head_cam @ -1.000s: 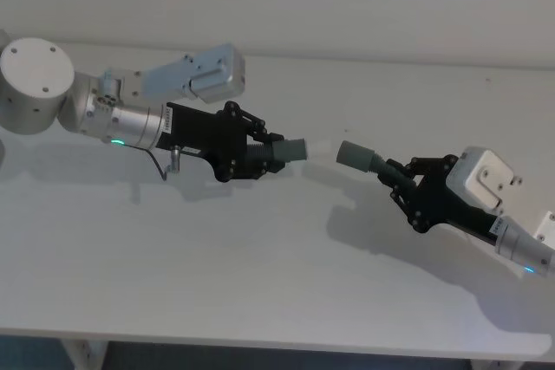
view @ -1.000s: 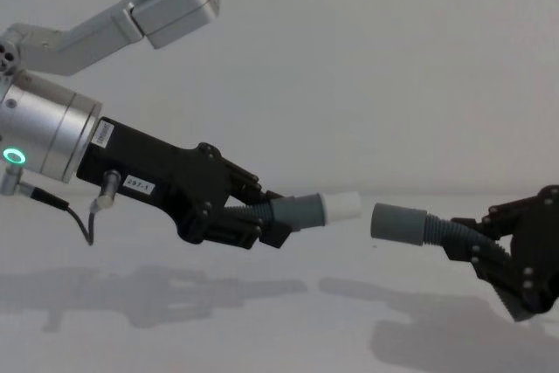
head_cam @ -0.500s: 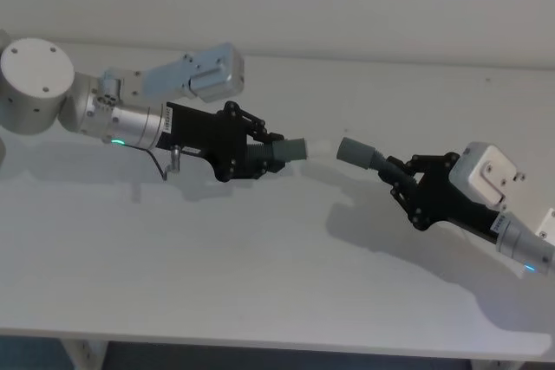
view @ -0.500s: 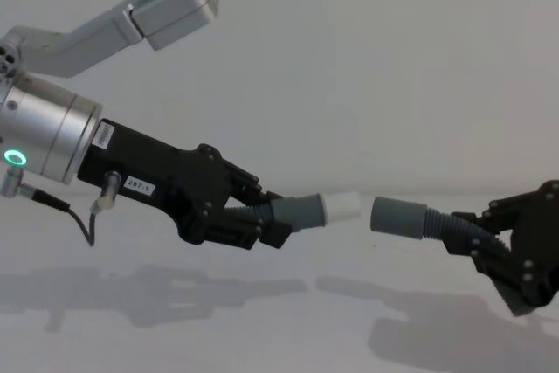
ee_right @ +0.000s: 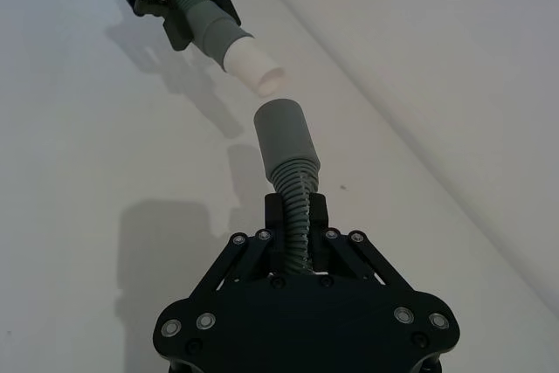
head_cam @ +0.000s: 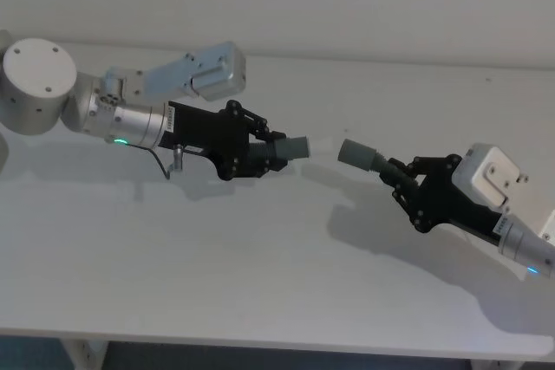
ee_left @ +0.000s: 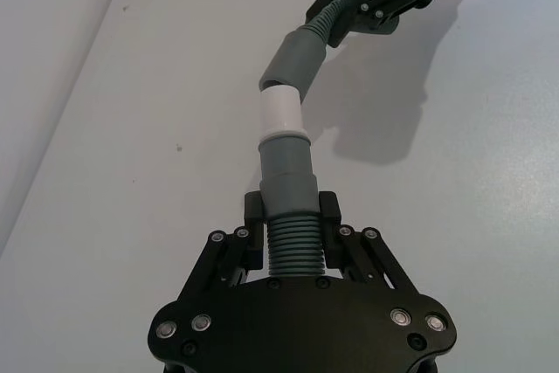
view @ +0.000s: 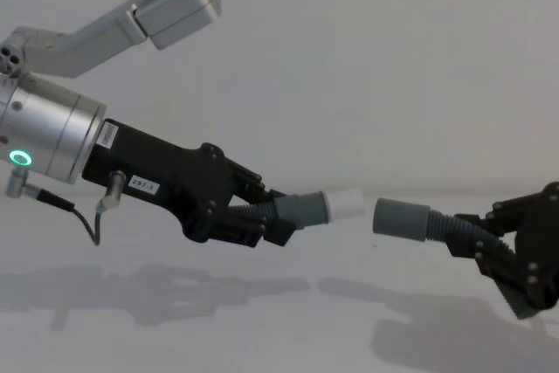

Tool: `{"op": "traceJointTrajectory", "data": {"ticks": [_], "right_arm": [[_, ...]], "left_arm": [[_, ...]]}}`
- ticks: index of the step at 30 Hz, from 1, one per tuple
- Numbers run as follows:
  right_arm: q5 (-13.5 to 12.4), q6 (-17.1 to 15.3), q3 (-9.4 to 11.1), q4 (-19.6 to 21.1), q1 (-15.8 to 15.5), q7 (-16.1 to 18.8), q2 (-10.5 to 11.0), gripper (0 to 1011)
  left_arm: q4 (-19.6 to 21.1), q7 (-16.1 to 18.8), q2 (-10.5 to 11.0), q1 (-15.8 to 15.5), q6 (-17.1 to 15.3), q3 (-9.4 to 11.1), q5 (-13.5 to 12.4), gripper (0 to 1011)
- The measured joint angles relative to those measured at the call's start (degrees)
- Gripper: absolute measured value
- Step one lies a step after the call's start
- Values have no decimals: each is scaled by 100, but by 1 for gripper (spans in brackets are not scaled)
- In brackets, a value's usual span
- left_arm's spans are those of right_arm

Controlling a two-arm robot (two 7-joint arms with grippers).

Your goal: Use both hands to pick up one end of the pipe from the table, align the ends, and insert them.

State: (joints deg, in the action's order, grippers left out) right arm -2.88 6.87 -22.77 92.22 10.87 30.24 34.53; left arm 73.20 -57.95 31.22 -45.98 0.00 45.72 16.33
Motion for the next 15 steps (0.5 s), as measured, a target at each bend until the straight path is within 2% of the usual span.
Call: {"op": "traceJointTrajectory", "data": {"ticks": [15], "right_arm": [[77, 47, -20, 2, -19, 5, 29, 155]], "left_arm": [[-90, 45, -52, -62, 34, 56, 60, 360]]}}
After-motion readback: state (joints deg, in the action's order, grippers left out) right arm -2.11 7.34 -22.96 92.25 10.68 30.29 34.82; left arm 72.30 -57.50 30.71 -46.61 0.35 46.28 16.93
